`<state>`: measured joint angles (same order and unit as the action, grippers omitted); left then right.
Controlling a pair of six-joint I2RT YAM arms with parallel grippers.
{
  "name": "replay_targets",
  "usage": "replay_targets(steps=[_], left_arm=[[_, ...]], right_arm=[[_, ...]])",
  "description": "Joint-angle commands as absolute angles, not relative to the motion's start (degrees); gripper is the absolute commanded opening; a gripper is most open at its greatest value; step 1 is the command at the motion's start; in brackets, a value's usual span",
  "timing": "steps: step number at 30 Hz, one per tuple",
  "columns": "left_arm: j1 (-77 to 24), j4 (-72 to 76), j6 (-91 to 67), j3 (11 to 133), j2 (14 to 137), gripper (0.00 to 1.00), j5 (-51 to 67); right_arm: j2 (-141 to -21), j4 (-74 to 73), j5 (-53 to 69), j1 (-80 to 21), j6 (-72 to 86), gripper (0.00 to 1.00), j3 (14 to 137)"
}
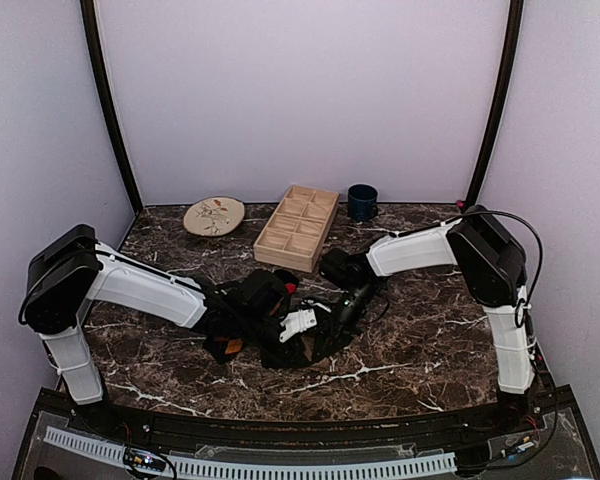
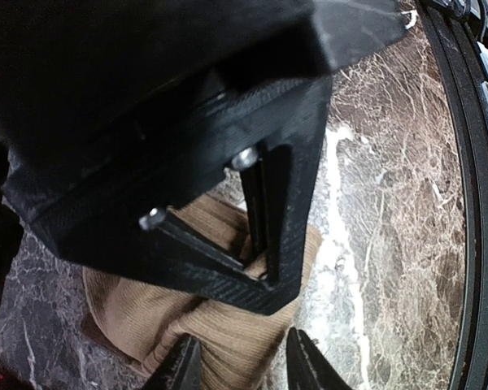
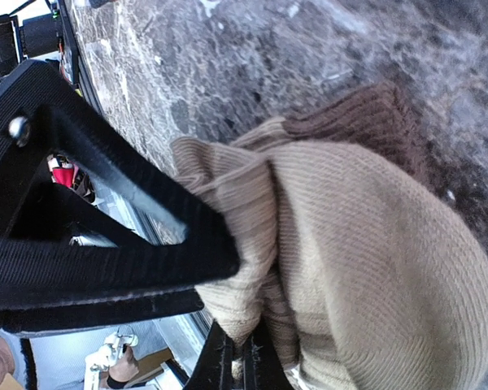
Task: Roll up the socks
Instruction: Roll the sock at the center of the board.
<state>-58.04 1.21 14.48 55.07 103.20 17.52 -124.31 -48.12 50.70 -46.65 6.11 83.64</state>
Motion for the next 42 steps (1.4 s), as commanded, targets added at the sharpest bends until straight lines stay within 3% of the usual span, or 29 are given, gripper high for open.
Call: replay_targets(steps=[1, 5, 12, 20, 26, 32, 35, 42], left_arm=[[-58.49, -1.25, 16.26, 56.92, 104.16, 0.38, 19.54], [-58.62, -1.80, 16.74, 56.67, 104.32, 0.38, 18.98], [-58.71, -0.34, 18.30, 54.91, 102.03, 0.46, 14.86], [-58.71, -1.12, 19.81, 56.51, 103.73, 0.46, 14.51], [-58.71, -3.20, 20.85, 57.50, 105.35, 0.38, 16.41], [-58.71, -4.70, 20.64, 57.81, 106.26, 0.20, 18.18], [-58.71, -5.22, 20.22, 57.88, 106.78, 0.18, 18.61], [-58.71, -8.18, 19.66, 59.56, 108.51, 0.08, 20.12]], right_arm=[[-125.78, -48.59, 51.87, -47.09, 5.81, 0.00, 84.36], [-125.83, -48.73, 51.86, -47.03, 5.65, 0.00, 84.47], [-126.00, -49.08, 50.98, -47.10, 5.46, 0.00, 84.52], [-127.41, -49.66, 50.89, -47.77, 5.11, 0.00, 85.69], [-127.86, -49.90, 50.91, -47.90, 5.11, 0.00, 86.34], [-127.66, -49.84, 51.15, -47.90, 5.20, 0.01, 86.61], [-127.53, -49.83, 51.28, -47.90, 5.29, 0.04, 86.83], [-126.94, -49.50, 50.22, -47.71, 5.50, 0.19, 86.67]])
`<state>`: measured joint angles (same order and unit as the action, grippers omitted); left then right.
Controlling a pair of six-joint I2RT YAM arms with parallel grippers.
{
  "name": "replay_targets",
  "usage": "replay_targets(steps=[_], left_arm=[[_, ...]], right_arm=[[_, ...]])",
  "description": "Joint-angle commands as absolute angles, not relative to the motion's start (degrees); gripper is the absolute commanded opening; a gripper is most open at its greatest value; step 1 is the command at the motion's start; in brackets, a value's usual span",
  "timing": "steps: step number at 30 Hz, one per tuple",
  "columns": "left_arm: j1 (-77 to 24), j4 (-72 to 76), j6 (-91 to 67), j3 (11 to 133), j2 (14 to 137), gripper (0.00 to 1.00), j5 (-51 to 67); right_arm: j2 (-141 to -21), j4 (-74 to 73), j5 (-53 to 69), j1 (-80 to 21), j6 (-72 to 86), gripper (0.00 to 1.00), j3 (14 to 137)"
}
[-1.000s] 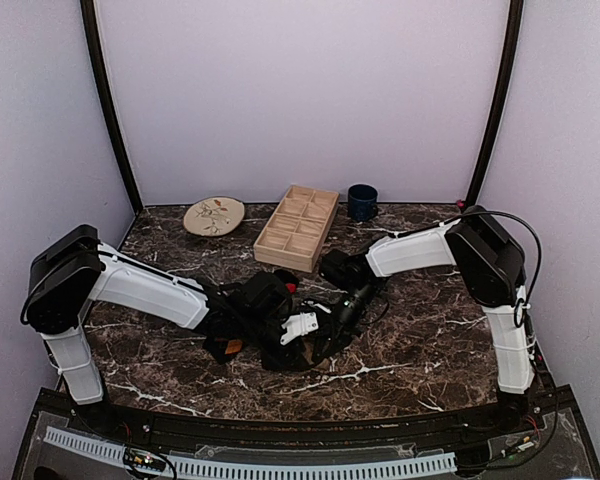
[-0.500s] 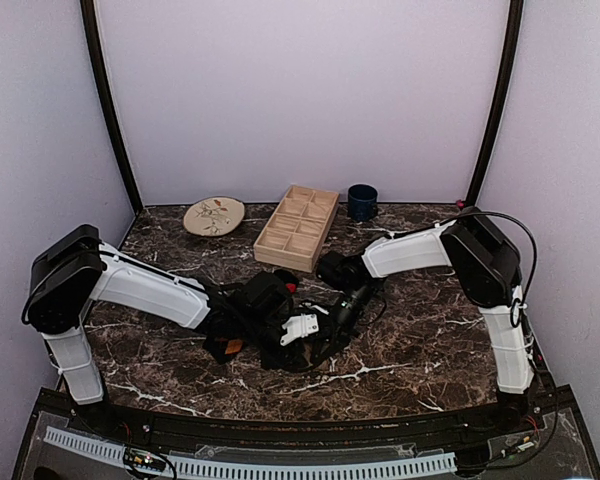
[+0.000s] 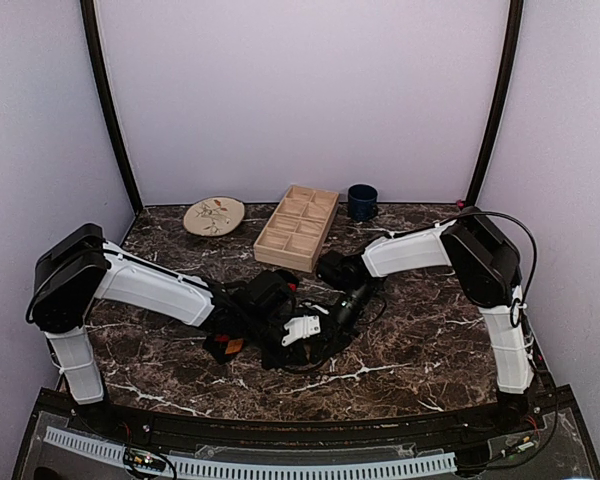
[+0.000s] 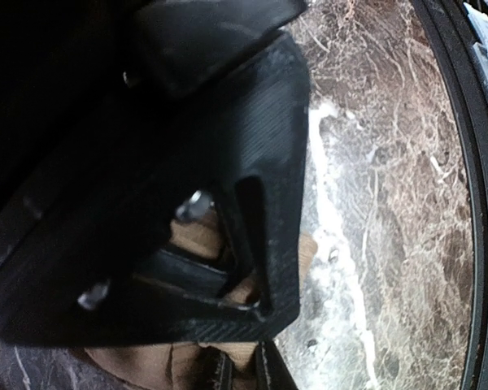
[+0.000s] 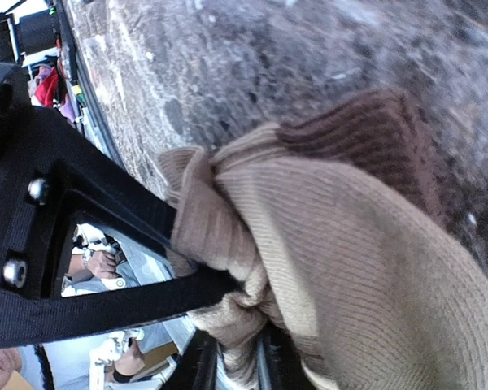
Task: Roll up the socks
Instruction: Roll the sock at the center of the board.
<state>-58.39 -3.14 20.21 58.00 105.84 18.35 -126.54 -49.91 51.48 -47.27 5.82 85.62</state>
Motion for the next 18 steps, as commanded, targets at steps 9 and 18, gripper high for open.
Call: replay_targets(steps=[9, 18], left_arm=[[-58.71, -13.91, 17.11, 63.26, 110.52, 0.04, 22.14], [-57.87, -18.83, 15.64, 66.43, 112.80, 0.03, 26.43]], right_arm=[[-123.81, -44.87, 46.38, -46.04, 8.11, 0.29, 83.28], [-120.33, -39.43, 43.16, -44.25, 11.73, 0.33, 79.46]])
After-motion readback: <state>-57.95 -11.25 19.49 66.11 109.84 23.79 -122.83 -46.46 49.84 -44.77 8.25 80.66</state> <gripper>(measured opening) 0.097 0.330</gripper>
